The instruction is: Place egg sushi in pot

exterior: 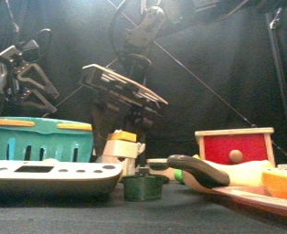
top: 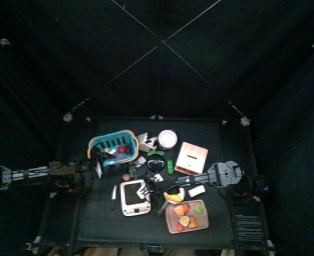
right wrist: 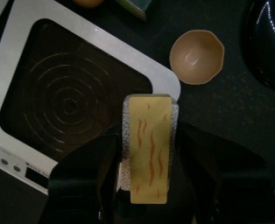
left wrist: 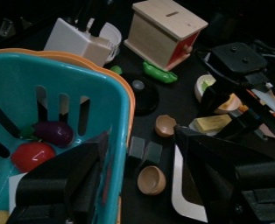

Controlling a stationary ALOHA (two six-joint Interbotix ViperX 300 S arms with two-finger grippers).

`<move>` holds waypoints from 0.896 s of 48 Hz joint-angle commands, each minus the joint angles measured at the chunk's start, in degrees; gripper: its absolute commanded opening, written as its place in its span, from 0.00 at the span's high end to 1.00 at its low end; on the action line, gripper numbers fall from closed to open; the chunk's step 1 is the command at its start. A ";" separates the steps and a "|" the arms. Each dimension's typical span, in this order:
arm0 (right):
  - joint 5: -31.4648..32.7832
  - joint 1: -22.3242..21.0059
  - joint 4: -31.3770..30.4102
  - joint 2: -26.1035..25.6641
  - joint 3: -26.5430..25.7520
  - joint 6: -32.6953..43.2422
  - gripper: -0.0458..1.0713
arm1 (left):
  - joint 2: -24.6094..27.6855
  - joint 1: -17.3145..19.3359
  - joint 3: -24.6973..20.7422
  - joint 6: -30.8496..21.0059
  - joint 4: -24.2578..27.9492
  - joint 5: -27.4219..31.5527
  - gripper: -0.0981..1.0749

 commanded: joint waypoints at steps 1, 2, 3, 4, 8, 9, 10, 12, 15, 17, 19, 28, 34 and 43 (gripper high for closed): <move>-0.09 -0.35 0.00 -5.01 -0.26 -0.88 0.34 | 0.26 0.09 -0.62 0.09 -0.44 -0.26 0.11; -0.09 -0.35 0.00 -5.45 -0.09 -1.14 0.34 | 0.26 0.18 -0.62 0.09 -0.44 -0.26 0.11; -0.09 -0.35 0.00 -5.98 0.09 -1.32 0.34 | 0.26 0.09 -0.62 0.09 -0.44 -0.26 0.11; -0.09 -0.44 0.09 -6.50 0.35 -1.67 0.34 | 0.26 0.09 -0.70 0.09 -0.44 -0.26 0.11; -0.09 -1.41 0.26 -9.58 1.93 -3.34 0.34 | 0.26 0.09 -0.62 0.09 -0.44 -0.26 0.11; -0.18 -1.76 0.35 -10.28 2.46 -3.78 0.34 | 0.26 0.09 -0.62 0.09 -0.44 -0.26 0.11; -0.18 -2.11 0.44 -11.07 2.90 -4.13 0.34 | 0.26 0.18 -0.62 0.09 -0.44 -0.26 0.11; -0.26 -2.90 0.62 -12.74 3.87 -4.75 0.34 | 0.26 0.09 -0.62 0.09 -0.44 -0.26 0.11; -0.53 -4.39 0.35 -15.03 5.54 -5.10 0.34 | 0.26 0.18 -0.62 0.09 -0.44 -0.26 0.11; -0.62 -5.54 0.09 -16.70 6.77 -5.19 0.34 | 0.26 0.09 -0.53 0.09 -0.44 -0.26 0.11; -0.97 -7.29 -0.18 -18.63 8.53 -5.19 0.34 | 0.26 0.18 -0.53 0.09 -0.44 -0.26 0.11; -3.08 -14.59 -2.02 -24.70 15.29 -5.19 0.34 | 0.26 0.09 -0.53 0.09 -0.97 -0.26 0.11; -5.01 -19.16 -3.96 -26.46 18.19 -5.19 0.34 | 0.26 0.26 -0.53 0.09 -1.05 -0.18 0.11; -7.91 -26.02 -5.71 -25.66 19.42 -5.19 0.34 | 0.26 0.53 -0.44 0.09 -1.05 -0.26 0.11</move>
